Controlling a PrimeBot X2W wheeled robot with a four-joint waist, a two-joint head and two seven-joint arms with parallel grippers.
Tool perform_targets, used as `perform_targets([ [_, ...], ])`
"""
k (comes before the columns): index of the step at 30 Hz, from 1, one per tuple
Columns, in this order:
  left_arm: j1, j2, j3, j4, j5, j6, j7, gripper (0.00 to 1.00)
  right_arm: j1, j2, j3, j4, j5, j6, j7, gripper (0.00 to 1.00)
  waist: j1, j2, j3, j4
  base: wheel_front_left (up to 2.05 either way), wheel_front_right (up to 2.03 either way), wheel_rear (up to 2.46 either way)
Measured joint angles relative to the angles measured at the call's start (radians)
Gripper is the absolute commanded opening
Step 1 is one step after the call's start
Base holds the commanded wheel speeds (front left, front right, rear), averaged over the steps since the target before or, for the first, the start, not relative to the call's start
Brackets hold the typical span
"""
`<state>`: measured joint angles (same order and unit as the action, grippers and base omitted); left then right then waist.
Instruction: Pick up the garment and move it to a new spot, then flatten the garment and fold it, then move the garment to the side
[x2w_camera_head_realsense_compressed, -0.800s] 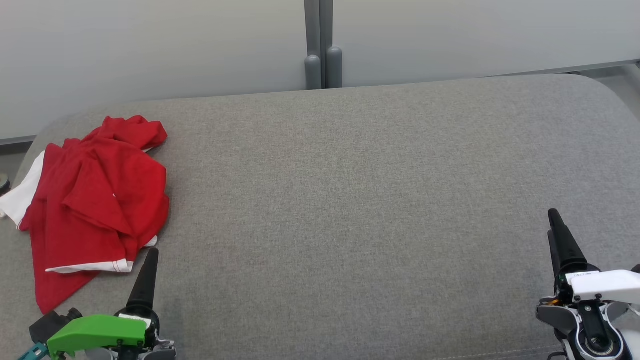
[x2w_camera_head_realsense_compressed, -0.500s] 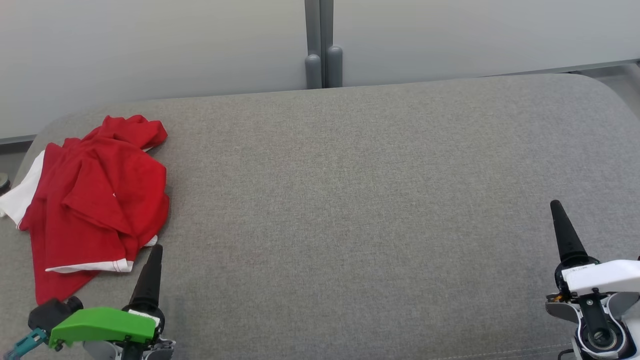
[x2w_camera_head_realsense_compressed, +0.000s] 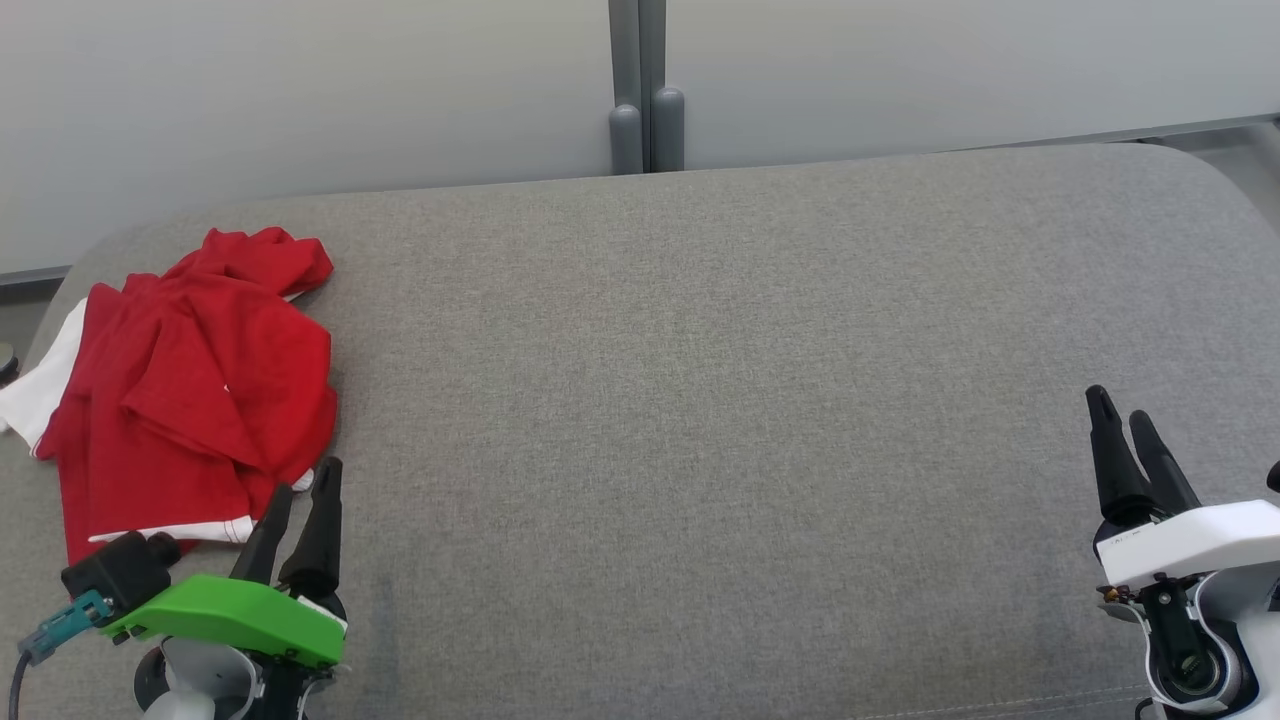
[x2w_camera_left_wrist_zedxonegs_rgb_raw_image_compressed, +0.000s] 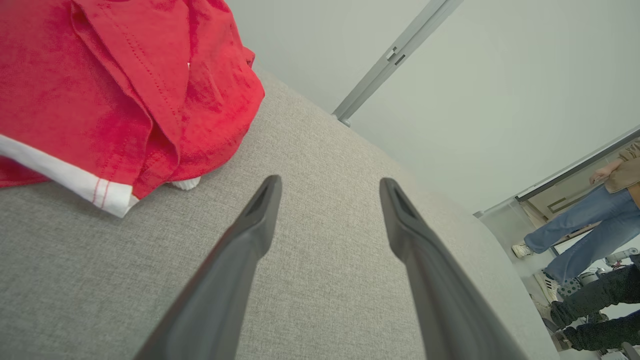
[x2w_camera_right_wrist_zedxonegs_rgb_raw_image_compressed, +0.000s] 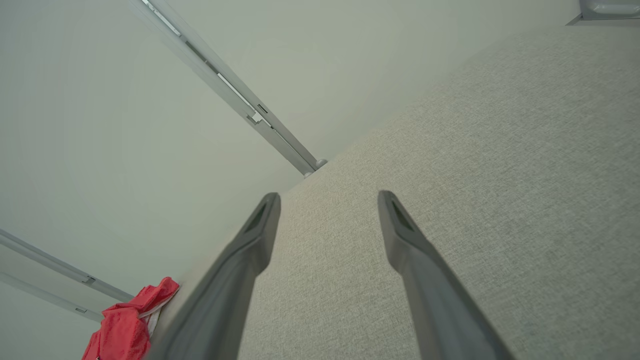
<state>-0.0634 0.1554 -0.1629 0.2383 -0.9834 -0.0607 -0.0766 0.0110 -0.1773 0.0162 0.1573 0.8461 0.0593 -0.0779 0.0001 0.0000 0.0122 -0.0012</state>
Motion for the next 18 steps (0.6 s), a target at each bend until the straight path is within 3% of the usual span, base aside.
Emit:
perform_targets([
  [18,-0.002,0.023,-0.067,-0.051,0.297,0.041,-0.064,1.0,0.014,-0.043,0.054,-0.023,-0.259,-0.022,-0.063,1.0,0.0,0.0,0.005,-0.011,0.0,0.0,0.0],
])
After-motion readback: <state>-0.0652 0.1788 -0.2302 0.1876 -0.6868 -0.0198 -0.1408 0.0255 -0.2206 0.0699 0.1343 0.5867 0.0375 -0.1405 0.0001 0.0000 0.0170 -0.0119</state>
